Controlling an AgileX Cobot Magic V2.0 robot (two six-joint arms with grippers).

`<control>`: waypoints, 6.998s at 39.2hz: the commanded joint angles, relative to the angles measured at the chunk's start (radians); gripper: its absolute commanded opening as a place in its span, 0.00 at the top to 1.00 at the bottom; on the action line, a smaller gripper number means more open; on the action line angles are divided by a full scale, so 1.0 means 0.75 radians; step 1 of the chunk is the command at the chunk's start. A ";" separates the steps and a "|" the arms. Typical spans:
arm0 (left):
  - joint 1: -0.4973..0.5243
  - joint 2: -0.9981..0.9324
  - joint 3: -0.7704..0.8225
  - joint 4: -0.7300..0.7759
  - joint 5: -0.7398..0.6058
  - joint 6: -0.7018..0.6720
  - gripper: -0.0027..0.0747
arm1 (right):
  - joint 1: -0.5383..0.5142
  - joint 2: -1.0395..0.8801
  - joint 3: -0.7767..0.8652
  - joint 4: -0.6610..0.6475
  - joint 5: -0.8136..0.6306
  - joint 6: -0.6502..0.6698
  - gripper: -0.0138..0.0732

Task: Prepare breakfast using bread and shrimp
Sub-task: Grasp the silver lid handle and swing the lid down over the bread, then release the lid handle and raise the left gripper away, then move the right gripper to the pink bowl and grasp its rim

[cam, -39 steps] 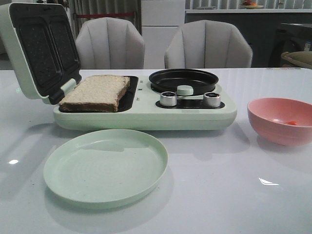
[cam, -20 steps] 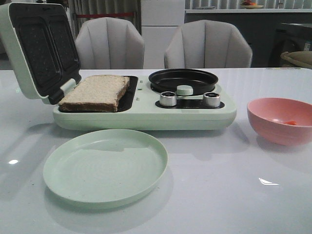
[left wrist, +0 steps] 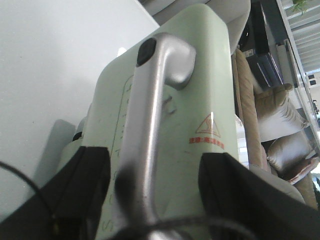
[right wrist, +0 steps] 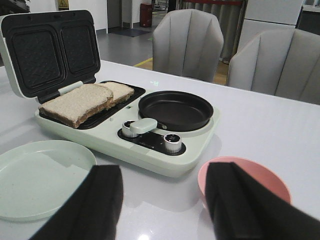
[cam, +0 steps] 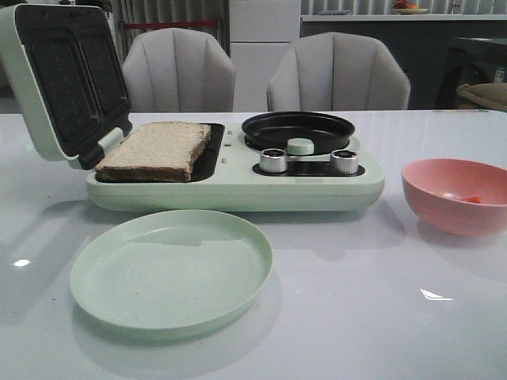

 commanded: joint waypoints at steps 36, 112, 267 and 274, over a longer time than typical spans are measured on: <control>-0.543 -0.060 -0.043 0.020 -0.137 0.300 0.65 | 0.001 0.006 -0.036 -0.009 -0.116 -0.002 0.30; -0.718 -0.933 -0.111 2.074 0.245 -0.654 0.68 | 0.001 0.006 -0.036 -0.009 -0.116 -0.002 0.30; -0.718 -2.393 1.375 1.895 -0.532 -0.830 0.82 | -0.449 0.972 -0.820 0.233 0.468 0.058 0.30; -0.718 -2.393 1.375 1.895 -0.532 -0.830 0.82 | -0.603 1.136 -0.873 0.311 0.486 0.042 0.30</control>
